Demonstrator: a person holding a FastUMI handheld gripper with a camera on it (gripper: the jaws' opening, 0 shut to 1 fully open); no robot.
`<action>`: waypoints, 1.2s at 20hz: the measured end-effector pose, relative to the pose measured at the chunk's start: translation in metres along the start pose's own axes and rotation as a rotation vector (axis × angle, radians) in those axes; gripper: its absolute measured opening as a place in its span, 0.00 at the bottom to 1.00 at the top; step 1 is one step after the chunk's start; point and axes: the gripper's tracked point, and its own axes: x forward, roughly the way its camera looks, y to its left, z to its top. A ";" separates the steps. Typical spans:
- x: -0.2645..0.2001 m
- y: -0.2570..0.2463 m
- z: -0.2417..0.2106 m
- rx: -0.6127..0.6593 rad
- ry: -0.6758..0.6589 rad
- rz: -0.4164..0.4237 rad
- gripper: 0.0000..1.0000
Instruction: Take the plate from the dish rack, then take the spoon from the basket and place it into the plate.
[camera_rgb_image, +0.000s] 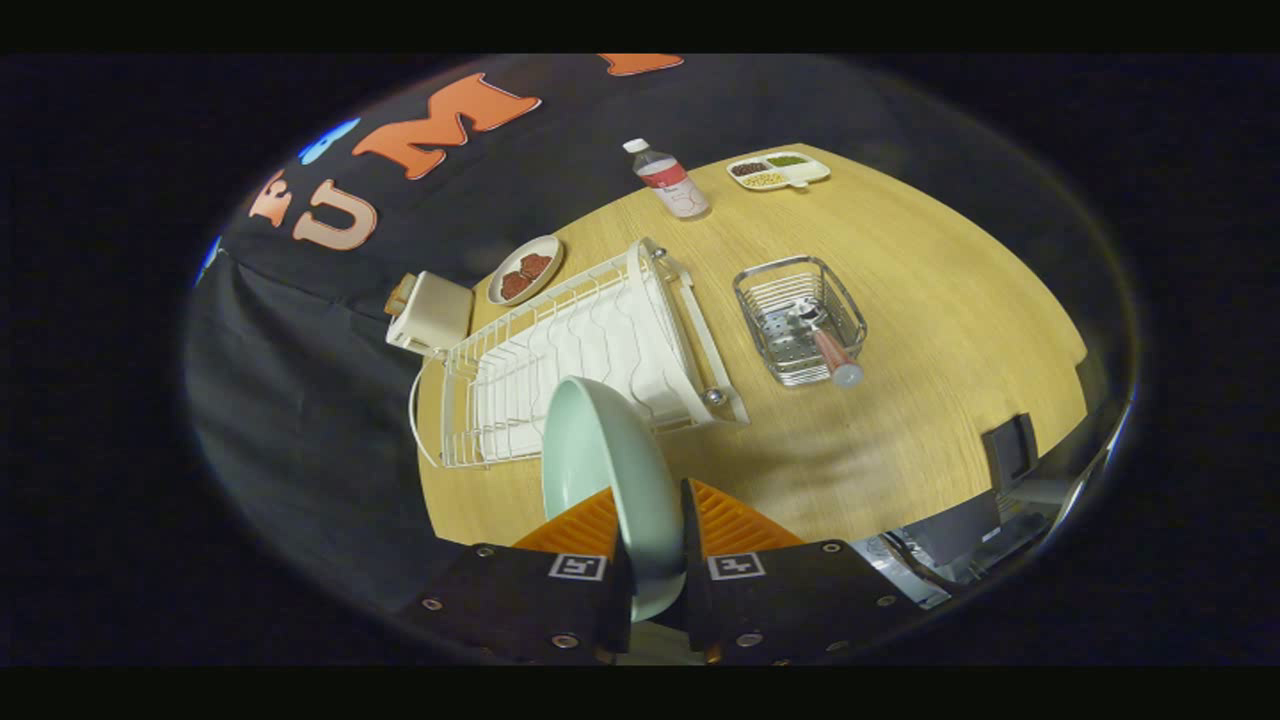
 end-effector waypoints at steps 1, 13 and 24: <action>0.003 -0.003 -0.005 0.003 0.006 0.007 0.23; 0.040 -0.029 -0.052 0.017 0.038 0.045 0.23; 0.067 -0.060 -0.048 0.080 -0.026 -0.050 0.26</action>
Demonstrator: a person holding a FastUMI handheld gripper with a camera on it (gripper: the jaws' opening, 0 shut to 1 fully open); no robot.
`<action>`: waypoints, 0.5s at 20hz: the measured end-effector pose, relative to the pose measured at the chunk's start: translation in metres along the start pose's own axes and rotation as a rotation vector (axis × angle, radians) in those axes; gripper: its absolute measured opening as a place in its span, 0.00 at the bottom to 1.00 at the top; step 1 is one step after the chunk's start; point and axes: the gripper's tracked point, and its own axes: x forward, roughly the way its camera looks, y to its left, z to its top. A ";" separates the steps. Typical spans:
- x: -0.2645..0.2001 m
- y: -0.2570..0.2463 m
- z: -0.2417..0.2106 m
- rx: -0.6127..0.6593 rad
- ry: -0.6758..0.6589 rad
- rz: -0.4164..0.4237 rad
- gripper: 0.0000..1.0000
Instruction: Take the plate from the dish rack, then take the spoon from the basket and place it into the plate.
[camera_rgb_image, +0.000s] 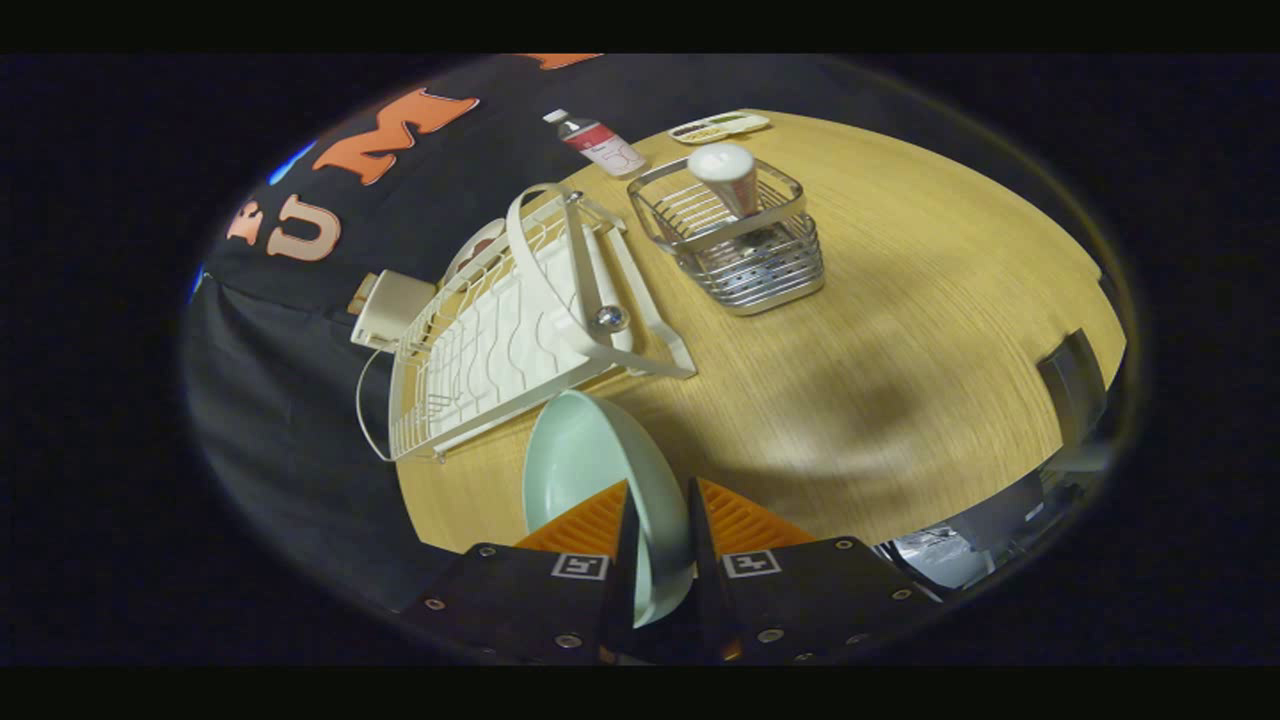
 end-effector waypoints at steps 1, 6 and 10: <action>-0.002 -0.006 0.005 -0.005 -0.018 -0.022 0.27; -0.030 -0.002 0.067 -0.053 -0.264 -0.026 0.45; -0.056 -0.011 0.109 -0.244 -0.478 -0.129 0.72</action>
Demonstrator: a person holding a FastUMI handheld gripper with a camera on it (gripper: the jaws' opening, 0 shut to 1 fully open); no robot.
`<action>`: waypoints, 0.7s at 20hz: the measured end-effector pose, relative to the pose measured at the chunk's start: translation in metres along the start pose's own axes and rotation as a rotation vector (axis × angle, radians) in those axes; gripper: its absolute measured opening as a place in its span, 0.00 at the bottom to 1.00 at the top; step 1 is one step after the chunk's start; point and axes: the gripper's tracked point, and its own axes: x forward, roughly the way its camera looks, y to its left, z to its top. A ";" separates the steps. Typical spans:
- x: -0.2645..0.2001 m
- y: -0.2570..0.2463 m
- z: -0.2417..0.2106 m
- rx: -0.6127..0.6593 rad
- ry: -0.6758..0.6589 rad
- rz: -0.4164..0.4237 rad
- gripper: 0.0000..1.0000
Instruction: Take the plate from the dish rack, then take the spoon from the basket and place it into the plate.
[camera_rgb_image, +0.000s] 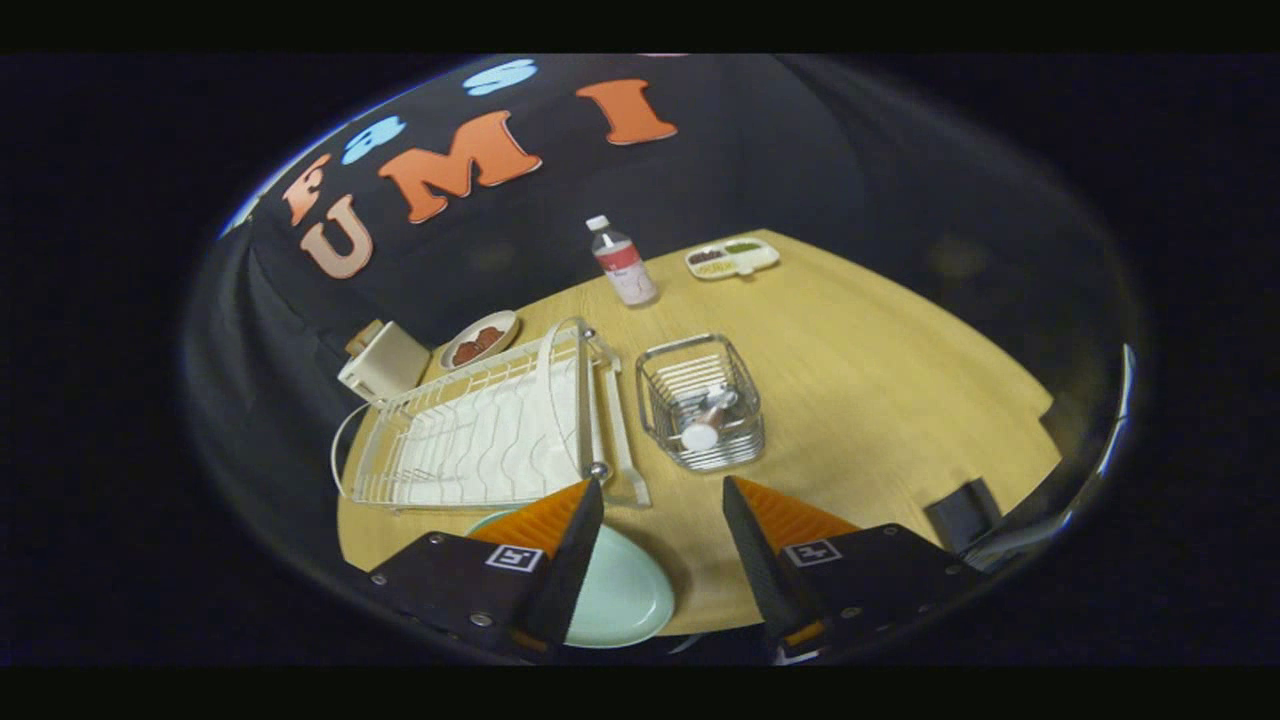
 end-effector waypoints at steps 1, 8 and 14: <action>-0.002 -0.003 0.009 -0.044 -0.043 -0.025 0.74; 0.010 0.000 0.036 -0.279 -0.193 -0.039 0.73; 0.033 -0.008 0.033 -0.310 -0.186 -0.062 0.33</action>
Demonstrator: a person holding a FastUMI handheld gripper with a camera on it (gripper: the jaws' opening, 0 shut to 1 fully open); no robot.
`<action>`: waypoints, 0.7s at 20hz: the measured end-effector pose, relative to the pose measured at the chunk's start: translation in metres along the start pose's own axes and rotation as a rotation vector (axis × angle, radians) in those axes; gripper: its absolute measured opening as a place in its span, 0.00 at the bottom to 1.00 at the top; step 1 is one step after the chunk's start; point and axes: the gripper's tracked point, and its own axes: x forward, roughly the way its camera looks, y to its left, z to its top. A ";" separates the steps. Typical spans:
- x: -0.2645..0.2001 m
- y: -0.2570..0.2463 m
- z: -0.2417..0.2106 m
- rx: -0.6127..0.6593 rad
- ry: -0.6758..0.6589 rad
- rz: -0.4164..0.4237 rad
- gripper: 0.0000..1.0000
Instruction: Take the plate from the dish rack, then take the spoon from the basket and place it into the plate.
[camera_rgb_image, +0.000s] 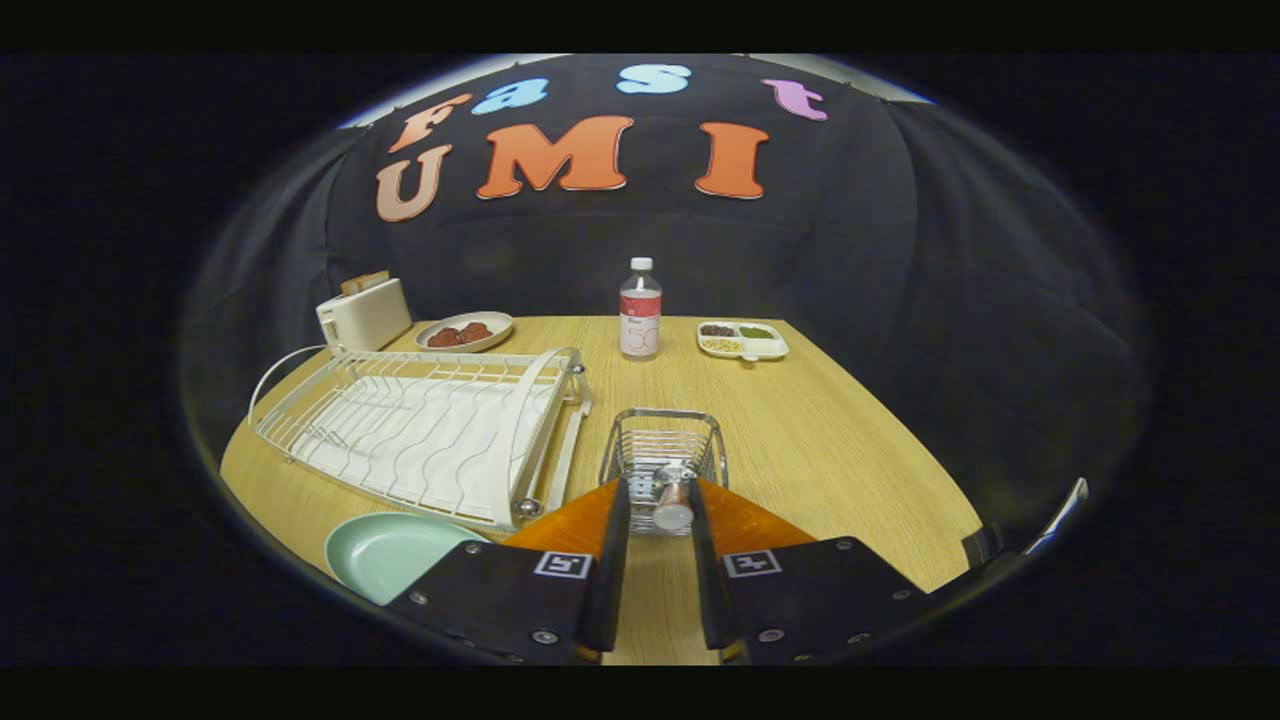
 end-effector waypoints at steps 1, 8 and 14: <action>0.000 -0.003 0.002 -0.007 -0.015 -0.008 0.29; -0.014 -0.014 0.025 -0.021 -0.024 0.006 0.10; -0.044 -0.023 0.060 -0.012 -0.041 0.007 0.09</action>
